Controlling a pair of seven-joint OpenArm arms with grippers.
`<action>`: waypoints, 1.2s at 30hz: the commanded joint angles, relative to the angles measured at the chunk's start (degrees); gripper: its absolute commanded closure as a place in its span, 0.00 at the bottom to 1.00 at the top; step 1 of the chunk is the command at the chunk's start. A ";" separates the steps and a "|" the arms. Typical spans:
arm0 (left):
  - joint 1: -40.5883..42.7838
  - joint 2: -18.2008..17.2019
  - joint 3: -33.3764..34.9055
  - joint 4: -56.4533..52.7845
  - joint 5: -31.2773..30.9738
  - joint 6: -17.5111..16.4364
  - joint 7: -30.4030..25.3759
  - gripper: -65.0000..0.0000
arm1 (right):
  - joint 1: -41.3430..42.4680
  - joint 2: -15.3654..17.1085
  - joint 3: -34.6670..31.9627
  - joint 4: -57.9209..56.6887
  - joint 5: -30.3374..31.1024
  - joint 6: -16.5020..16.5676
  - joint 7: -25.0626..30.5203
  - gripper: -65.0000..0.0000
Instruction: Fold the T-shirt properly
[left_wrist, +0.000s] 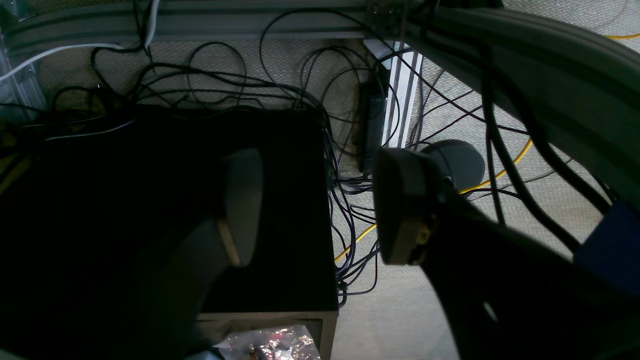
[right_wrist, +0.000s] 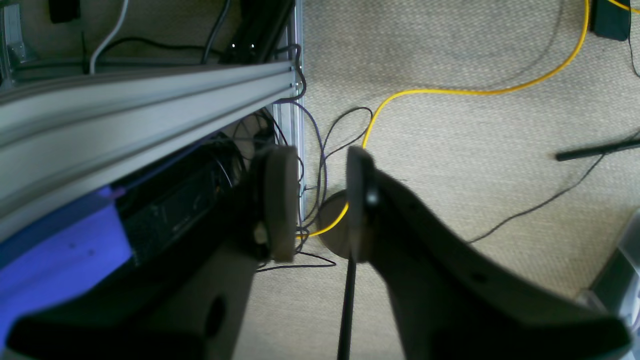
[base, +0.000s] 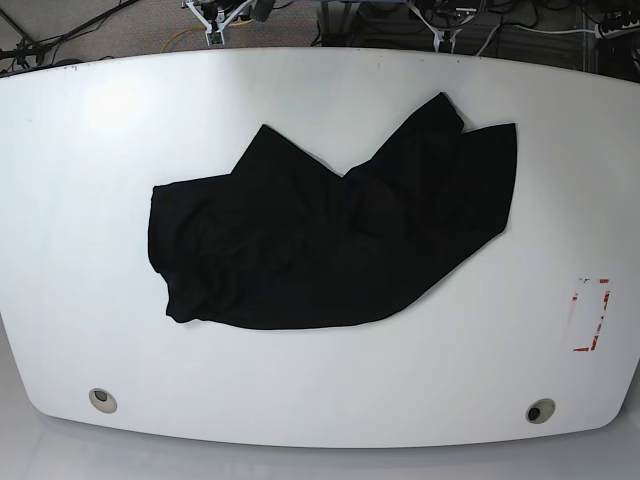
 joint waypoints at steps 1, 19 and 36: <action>0.71 -0.51 -0.99 1.85 -0.04 -0.66 -1.41 0.50 | -1.46 -0.16 0.48 2.24 0.41 1.10 0.43 0.78; 1.32 0.02 -0.05 0.47 0.25 -0.01 -3.49 0.50 | -0.99 -1.32 0.08 0.55 0.14 0.23 0.47 0.76; 11.87 -1.65 -0.13 11.10 -0.02 -0.01 -12.72 0.51 | -9.61 -3.52 0.35 14.88 0.40 0.14 0.30 0.76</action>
